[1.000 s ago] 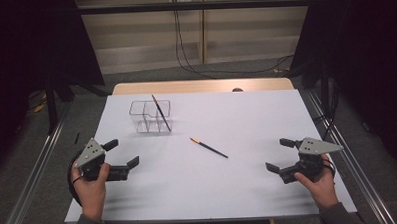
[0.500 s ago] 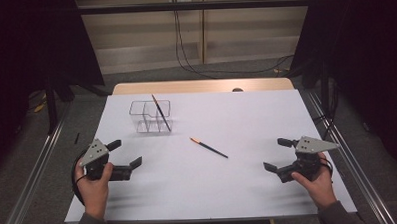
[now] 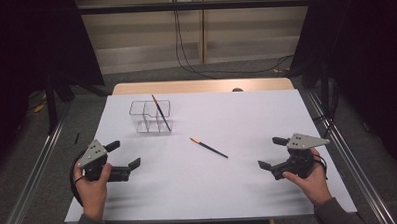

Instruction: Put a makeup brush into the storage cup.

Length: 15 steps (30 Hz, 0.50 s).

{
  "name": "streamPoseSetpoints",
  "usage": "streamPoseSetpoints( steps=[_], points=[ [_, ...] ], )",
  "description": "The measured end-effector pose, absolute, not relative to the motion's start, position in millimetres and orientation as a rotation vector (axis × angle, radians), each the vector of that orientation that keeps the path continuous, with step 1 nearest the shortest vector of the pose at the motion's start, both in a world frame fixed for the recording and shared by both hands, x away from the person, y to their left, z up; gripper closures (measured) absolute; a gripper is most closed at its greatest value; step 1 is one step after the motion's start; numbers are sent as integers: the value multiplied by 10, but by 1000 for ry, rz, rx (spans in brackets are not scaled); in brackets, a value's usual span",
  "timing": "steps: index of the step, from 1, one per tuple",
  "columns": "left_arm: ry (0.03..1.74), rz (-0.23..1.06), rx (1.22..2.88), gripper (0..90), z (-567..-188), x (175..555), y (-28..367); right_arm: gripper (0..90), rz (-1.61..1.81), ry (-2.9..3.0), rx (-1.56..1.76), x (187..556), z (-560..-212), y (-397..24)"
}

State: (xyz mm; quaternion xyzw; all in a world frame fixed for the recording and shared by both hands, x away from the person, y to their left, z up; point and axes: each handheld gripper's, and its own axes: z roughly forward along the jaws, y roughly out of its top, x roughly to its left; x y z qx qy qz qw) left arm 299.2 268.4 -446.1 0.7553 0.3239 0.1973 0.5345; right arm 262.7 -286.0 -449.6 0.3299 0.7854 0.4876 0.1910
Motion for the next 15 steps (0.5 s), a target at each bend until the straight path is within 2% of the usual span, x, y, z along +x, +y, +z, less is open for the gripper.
streamPoseSetpoints(
  steps=[15],
  points=[
    [767, 473, 1812, 1, -4453, 2981, 2651, 0, 1316, 2250, 986, 2725, -4483, -2750]
  ],
)
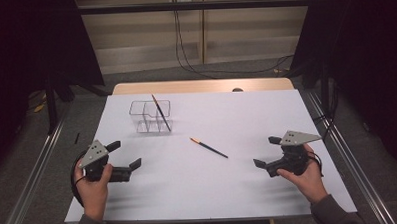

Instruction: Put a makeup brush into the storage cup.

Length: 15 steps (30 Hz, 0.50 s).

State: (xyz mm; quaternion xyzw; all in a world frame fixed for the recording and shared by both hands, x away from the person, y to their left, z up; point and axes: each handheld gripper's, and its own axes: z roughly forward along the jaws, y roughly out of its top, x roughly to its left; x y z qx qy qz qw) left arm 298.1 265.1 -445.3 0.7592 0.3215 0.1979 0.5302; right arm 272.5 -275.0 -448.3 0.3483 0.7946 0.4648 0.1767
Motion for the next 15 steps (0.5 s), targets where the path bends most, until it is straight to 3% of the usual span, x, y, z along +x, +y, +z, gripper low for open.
streamPoseSetpoints(
  steps=[15],
  points=[
    [763, 472, 1833, 2, -4465, 2997, 2646, 5, 1300, 2271, 977, 2886, -4441, -2570]
  ],
)
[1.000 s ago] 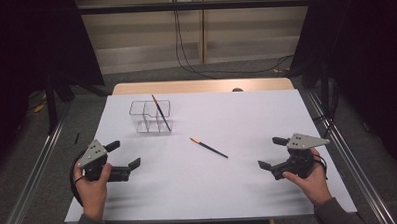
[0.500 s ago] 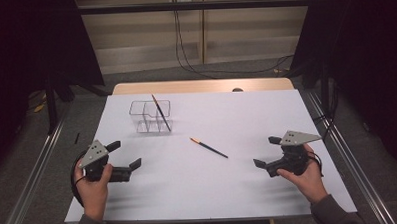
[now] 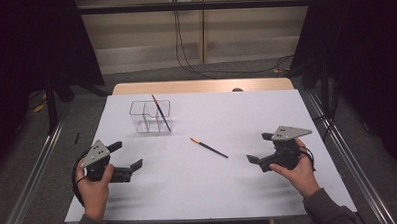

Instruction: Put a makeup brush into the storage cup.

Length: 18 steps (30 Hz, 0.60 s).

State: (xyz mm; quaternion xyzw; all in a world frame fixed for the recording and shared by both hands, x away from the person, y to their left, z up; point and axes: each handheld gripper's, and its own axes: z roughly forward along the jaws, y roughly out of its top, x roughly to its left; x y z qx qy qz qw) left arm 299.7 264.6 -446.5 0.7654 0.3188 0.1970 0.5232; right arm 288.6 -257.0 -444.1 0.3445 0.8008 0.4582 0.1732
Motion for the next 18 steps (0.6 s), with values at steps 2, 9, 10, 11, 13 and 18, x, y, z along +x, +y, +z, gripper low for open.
streamPoseSetpoints(
  steps=[2, 9, 10, 11, 13, 18],
  points=[
    [759, 465, 1823, 2, -4463, 2997, 2651, 7, 1294, 2275, 979, 2915, -4431, -2539],
    [757, 478, 1829, 2, -4449, 2984, 2663, 9, 1280, 2292, 992, 3006, -4419, -2451],
    [759, 477, 1827, 2, -4449, 2981, 2659, 9, 1281, 2293, 990, 3016, -4418, -2443],
    [766, 484, 1835, 2, -4441, 2974, 2656, 10, 1285, 2297, 988, 3024, -4416, -2435],
    [761, 487, 1837, 2, -4441, 2969, 2650, 10, 1283, 2300, 986, 3037, -4411, -2417],
    [756, 469, 1827, 2, -4456, 2978, 2631, 11, 1277, 2316, 972, 3074, -4396, -2369]
  ],
)
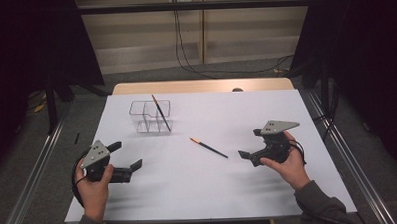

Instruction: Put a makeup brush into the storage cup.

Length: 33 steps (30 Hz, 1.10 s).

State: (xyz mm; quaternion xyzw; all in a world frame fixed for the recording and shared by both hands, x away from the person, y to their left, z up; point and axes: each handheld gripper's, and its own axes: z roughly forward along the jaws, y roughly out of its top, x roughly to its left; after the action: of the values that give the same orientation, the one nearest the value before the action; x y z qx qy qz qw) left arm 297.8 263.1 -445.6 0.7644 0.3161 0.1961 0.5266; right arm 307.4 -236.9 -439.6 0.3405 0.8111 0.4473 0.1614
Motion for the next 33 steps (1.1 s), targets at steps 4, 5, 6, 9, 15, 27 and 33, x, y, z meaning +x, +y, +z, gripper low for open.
streamPoseSetpoints(
  steps=[4, 5, 6, 9, 15, 27, 33],
  points=[
    [753, 471, 1837, 2, -4451, 2974, 2633, 11, 1282, 2325, 967, 3111, -4385, -2328],
    [756, 475, 1838, 2, -4448, 2972, 2633, 12, 1281, 2325, 972, 3117, -4382, -2310],
    [759, 484, 1836, 2, -4446, 2973, 2636, 12, 1281, 2330, 966, 3123, -4381, -2299],
    [758, 475, 1833, 3, -4449, 2977, 2637, 12, 1274, 2344, 956, 3147, -4378, -2247],
    [766, 476, 1831, 4, -4453, 2977, 2625, 13, 1262, 2367, 949, 3199, -4380, -2147],
    [753, 477, 1843, 5, -4461, 2981, 2633, 24, 1219, 2431, 956, 3331, -4388, -1988],
    [761, 468, 1840, 5, -4465, 2976, 2625, 29, 1215, 2447, 972, 3394, -4407, -1949]
  ],
)
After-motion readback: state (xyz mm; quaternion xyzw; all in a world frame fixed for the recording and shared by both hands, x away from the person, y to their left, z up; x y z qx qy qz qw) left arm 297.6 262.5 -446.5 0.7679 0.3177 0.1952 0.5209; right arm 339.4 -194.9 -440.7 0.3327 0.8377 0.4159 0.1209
